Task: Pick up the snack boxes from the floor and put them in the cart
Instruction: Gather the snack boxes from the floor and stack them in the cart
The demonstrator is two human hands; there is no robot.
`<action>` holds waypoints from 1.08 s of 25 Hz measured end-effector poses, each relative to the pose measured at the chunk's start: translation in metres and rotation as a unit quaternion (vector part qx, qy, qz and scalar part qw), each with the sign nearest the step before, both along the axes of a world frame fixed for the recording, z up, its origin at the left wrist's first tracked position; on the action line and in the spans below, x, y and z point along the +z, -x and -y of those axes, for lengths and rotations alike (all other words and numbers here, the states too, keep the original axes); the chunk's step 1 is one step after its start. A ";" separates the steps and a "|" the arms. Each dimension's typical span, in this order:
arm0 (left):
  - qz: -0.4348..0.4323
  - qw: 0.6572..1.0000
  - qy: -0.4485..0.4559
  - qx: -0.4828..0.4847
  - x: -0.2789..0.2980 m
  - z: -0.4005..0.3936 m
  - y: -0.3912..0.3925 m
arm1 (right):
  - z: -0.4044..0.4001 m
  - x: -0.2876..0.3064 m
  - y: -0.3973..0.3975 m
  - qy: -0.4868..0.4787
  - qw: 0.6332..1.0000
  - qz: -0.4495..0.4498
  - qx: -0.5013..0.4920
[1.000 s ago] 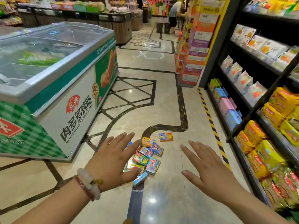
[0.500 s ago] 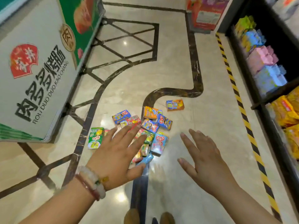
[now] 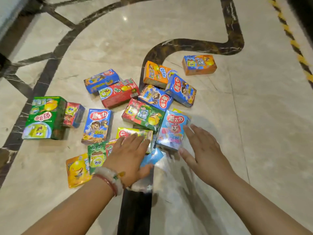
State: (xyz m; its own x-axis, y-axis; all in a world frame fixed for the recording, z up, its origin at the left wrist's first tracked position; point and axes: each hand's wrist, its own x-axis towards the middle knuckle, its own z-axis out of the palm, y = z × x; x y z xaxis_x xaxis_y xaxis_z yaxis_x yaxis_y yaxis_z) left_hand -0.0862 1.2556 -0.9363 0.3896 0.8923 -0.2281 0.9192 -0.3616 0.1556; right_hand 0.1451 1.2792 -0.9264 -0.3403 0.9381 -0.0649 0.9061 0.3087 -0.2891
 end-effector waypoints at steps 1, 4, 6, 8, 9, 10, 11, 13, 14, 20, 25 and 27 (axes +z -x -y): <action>-0.012 1.000 0.015 -0.009 -0.021 -0.003 -0.002 | -0.009 -0.024 0.002 0.017 1.000 0.000 -0.009; -0.024 0.997 0.071 -0.013 -0.062 -0.005 -0.010 | -0.035 -0.080 0.010 0.117 0.988 -0.056 -0.087; -0.028 0.996 0.083 0.005 -0.076 -0.004 -0.015 | -0.050 -0.106 0.020 0.132 0.964 -0.142 -0.180; -0.066 0.991 0.111 0.023 -0.077 -0.001 -0.019 | -0.059 -0.117 0.032 0.190 0.908 -0.222 -0.300; -0.083 0.990 0.110 0.030 -0.078 0.001 -0.021 | -0.061 -0.123 0.036 0.228 0.871 -0.254 -0.352; -0.088 0.988 0.117 0.042 -0.077 0.003 -0.024 | -0.063 -0.127 0.038 0.255 0.843 -0.266 -0.391; -0.082 0.988 0.120 0.052 -0.077 0.003 -0.027 | -0.065 -0.130 0.039 0.265 0.828 -0.262 -0.418; -0.047 0.989 0.119 0.071 -0.081 0.002 -0.028 | -0.070 -0.135 0.034 0.266 0.828 -0.254 -0.424; -0.025 0.990 0.117 0.079 -0.082 0.000 -0.026 | -0.072 -0.135 0.030 0.267 0.834 -0.252 -0.411; 0.235 0.946 0.078 0.212 -0.062 -0.010 -0.024 | -0.070 -0.114 0.007 0.319 0.747 -0.384 -0.439; 0.486 0.753 0.242 0.371 -0.049 -0.030 -0.007 | -0.074 -0.056 -0.016 0.422 0.507 -0.591 -0.465; 0.540 0.678 0.261 0.424 -0.027 -0.033 0.004 | -0.067 -0.021 -0.020 0.416 0.499 -0.606 -0.459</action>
